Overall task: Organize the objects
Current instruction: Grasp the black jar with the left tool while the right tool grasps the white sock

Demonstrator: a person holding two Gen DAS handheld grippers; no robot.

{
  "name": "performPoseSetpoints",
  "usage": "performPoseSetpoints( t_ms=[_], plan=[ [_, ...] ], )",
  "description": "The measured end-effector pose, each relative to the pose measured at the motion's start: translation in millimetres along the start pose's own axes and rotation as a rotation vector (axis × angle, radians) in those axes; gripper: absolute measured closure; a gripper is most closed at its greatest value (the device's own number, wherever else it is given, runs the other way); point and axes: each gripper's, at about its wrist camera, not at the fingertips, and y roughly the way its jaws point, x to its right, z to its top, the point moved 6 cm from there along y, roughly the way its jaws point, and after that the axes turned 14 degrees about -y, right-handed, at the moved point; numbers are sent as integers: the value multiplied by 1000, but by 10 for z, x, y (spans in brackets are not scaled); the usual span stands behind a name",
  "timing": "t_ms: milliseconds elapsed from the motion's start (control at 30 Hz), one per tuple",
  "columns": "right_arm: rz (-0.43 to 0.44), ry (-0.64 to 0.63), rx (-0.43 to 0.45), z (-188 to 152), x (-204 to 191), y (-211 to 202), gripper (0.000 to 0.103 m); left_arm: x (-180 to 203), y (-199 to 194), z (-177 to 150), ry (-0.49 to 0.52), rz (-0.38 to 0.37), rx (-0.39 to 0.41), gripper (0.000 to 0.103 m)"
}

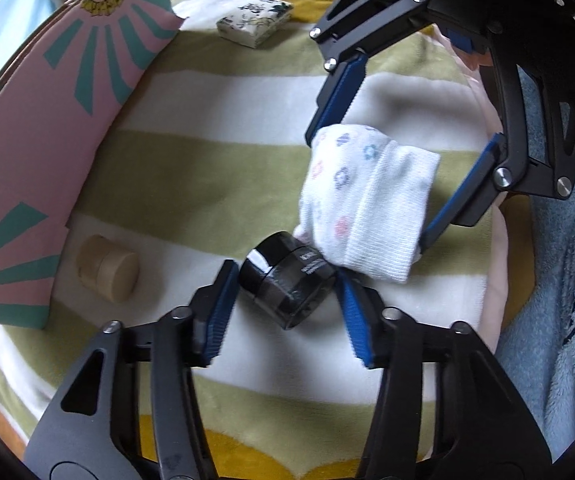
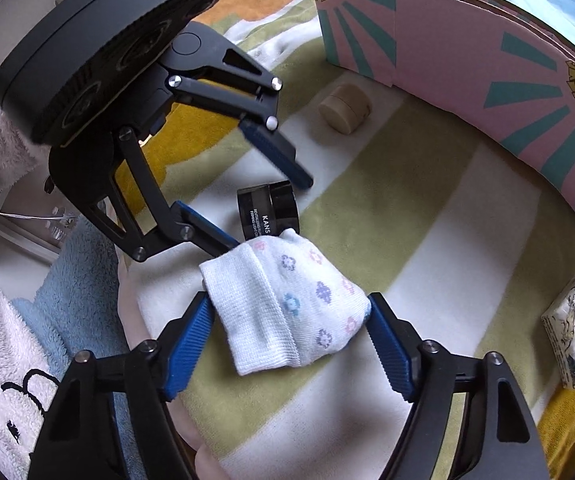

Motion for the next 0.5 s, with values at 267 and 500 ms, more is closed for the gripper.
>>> performPoseSetpoints(
  t_ms=[267,500],
  plan=[
    [-1,2,0,4,11,-23,31,-6,-113,-61,-56,-46,4,61],
    [-9,15,4,8,47,-52,36,-63,-249,-154,-92,-61,15,61]
  ],
)
